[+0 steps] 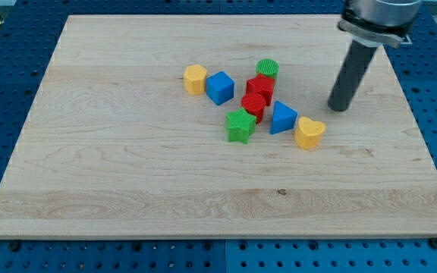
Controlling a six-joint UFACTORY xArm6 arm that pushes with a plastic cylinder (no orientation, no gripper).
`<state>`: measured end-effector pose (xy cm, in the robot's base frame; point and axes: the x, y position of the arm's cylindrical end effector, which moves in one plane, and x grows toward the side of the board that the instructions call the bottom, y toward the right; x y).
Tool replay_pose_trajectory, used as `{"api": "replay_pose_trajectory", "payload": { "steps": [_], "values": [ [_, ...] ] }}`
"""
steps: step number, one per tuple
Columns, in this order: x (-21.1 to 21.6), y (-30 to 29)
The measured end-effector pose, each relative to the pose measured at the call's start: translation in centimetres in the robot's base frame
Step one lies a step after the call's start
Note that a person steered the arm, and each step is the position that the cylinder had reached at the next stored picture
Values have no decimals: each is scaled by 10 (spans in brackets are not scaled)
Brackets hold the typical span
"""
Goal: Push the heart diagonally to the bottom right of the green star
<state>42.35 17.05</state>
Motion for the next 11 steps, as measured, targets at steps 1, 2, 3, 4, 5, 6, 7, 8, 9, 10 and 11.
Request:
{"api": "replay_pose_trajectory", "payload": {
  "steps": [1, 2, 3, 4, 5, 6, 7, 8, 9, 10, 11],
  "values": [
    [-2, -4],
    [-2, -4],
    [-2, -18],
    [-1, -49],
    [12, -49],
    [34, -42],
    [54, -42],
    [72, -42],
    [99, -36],
    [100, -36],
    [100, -36]
  ]
}}
